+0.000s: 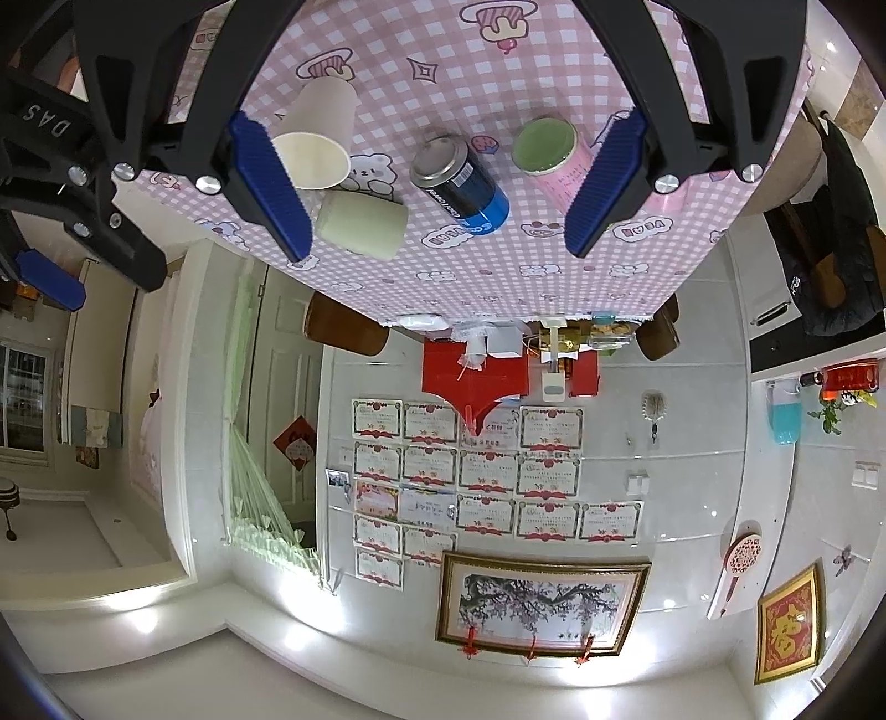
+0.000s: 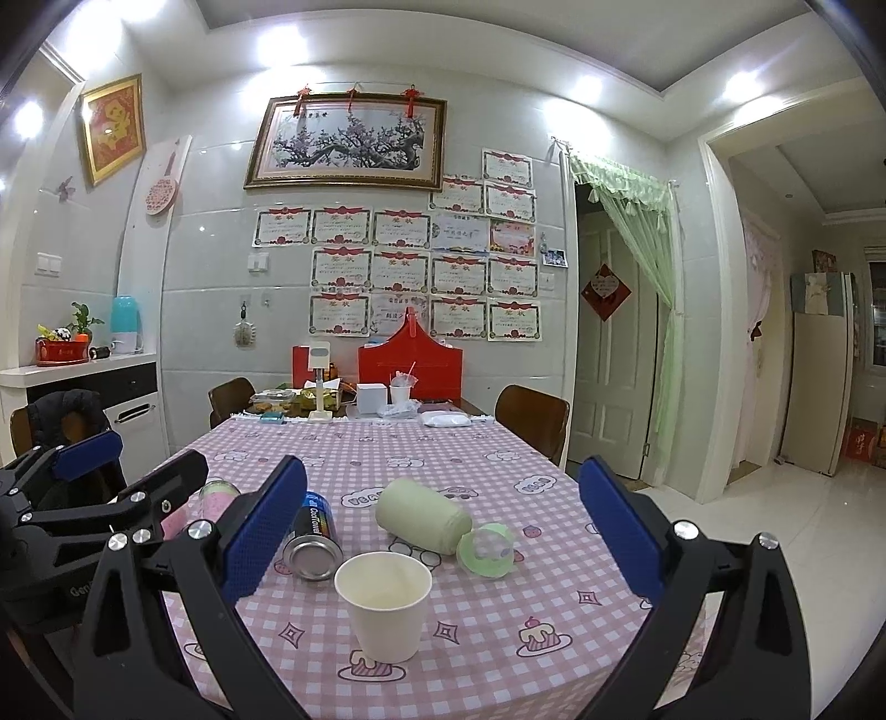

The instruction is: Flip cup upside down

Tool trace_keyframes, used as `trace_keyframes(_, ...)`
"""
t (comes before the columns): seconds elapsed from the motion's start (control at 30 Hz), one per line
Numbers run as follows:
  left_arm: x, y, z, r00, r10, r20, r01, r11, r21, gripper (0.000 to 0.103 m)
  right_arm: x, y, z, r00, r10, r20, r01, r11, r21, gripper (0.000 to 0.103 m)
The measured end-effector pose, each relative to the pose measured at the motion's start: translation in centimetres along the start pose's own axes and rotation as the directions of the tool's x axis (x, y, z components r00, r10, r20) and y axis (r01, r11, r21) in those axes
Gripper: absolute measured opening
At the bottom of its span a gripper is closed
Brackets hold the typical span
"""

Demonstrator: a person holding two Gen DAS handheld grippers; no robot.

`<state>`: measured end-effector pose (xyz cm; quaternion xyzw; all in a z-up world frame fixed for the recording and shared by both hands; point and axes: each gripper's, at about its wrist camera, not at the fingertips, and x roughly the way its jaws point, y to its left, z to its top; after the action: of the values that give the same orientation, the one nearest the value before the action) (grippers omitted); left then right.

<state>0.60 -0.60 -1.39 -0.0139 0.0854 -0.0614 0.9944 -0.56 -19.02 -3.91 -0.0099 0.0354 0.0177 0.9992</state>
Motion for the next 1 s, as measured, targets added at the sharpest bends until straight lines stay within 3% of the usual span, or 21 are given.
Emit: trace_keyframes(1.0, -0.08, 0.38, -0.07, 1.0, 0.02, 0.008, -0.02, 1.0, 0.007, 0.091, 0.29, -0.23, -0.21, 1.0, -0.001, -0.015, 0.001, 1.0, -0.001, 0.095)
